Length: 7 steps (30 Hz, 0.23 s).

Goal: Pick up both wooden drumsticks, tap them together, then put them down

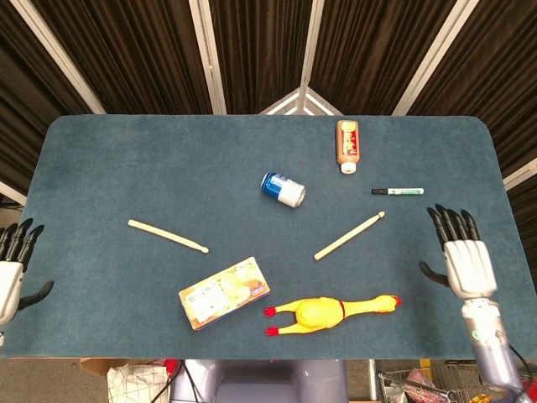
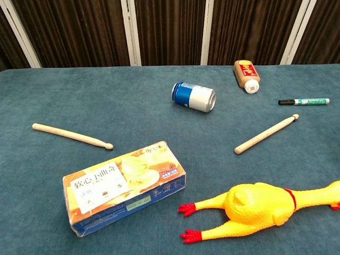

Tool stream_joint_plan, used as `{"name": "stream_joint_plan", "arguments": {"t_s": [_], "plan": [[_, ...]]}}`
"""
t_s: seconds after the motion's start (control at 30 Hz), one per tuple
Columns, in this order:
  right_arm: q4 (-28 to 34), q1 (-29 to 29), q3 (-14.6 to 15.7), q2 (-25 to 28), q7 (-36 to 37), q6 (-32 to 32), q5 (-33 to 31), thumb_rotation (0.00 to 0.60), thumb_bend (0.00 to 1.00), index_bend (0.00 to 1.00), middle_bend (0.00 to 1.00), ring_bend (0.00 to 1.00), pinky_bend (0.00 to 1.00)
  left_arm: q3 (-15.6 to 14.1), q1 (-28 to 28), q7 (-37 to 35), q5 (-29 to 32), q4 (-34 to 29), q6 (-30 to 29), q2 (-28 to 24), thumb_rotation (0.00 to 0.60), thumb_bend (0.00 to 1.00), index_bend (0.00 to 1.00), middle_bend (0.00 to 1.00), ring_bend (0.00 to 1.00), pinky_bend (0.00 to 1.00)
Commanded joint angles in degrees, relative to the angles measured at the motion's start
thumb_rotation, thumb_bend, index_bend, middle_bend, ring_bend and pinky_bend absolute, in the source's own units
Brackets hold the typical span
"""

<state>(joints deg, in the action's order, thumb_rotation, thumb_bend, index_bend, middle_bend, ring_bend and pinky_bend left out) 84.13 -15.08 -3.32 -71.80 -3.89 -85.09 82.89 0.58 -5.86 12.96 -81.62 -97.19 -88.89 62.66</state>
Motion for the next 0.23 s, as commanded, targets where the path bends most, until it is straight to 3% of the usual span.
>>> {"name": "stream_joint_plan", "arguments": {"t_s": [0.03, 0.23], "plan": [[-0.95, 1.98, 1.58, 1.40, 0.94, -1.66, 1.81, 0.600, 0.24, 0.02, 0.07, 0.09, 0.00, -0.40, 1.12, 0.65, 0.90, 0.21, -0.49, -0.12, 0.600, 0.30, 0.09, 0.00, 0.00, 0.00], [-1.74, 4.03, 3.34, 3.21, 1.38, -3.37, 4.34, 0.600, 0.24, 0.02, 0.07, 0.09, 0.00, -0.78, 2.18, -1.26, 1.21, 0.81, -0.20, -0.52, 0.600, 0.30, 0.09, 0.00, 0.00, 0.00]]}}
